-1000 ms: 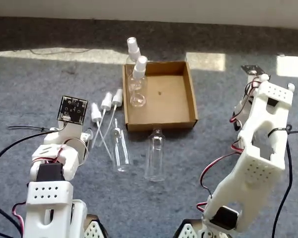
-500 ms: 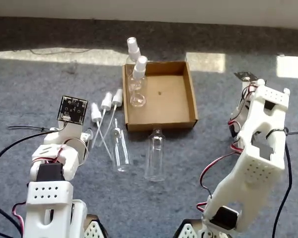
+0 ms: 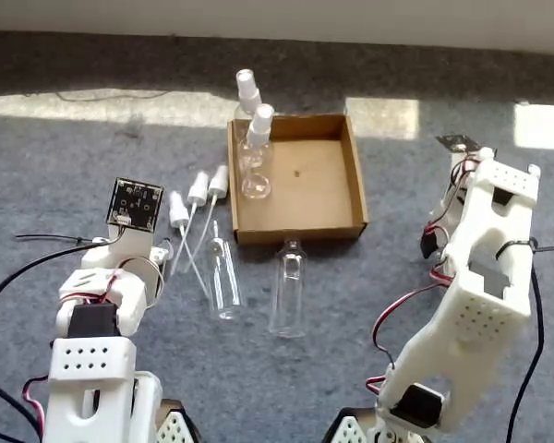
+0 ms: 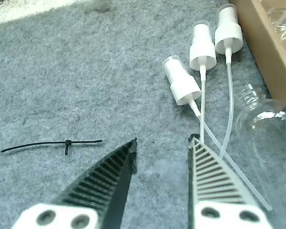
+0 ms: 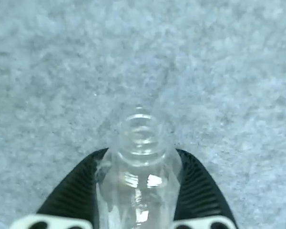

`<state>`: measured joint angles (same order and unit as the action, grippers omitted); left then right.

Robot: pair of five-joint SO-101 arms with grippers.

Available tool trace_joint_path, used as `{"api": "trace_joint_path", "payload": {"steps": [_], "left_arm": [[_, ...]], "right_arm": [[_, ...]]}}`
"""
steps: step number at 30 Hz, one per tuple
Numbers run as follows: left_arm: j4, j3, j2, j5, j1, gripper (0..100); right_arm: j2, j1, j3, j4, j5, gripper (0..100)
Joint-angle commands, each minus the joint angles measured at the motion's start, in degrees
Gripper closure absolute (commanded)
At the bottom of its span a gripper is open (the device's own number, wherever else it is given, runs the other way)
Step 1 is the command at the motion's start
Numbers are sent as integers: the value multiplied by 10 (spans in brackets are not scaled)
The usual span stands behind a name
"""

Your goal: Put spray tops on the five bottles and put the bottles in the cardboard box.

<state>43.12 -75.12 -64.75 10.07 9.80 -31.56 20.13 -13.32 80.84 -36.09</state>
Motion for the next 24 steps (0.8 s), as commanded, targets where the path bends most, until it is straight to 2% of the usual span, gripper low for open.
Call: {"api": "trace_joint_path", "payload": {"steps": [1,3,7,11,17,24], "left_arm": [[-5,7,-9,2,-7,832],[18,21,-10,3,-7,833],[127,117,-5,3,-1,833],[156,199,22,-21,20,832],[164,319,234,-57,30,829],[170,473,474,-140,29,829]], "right_arm": [[15,37,-14,15,5,995],[32,47,-30,31,-15,995],[102,64,-37,44,-22,995],[195,61,0,33,3,995],[349,11,192,-62,30,995],[565,-31,461,-201,76,995]]}}
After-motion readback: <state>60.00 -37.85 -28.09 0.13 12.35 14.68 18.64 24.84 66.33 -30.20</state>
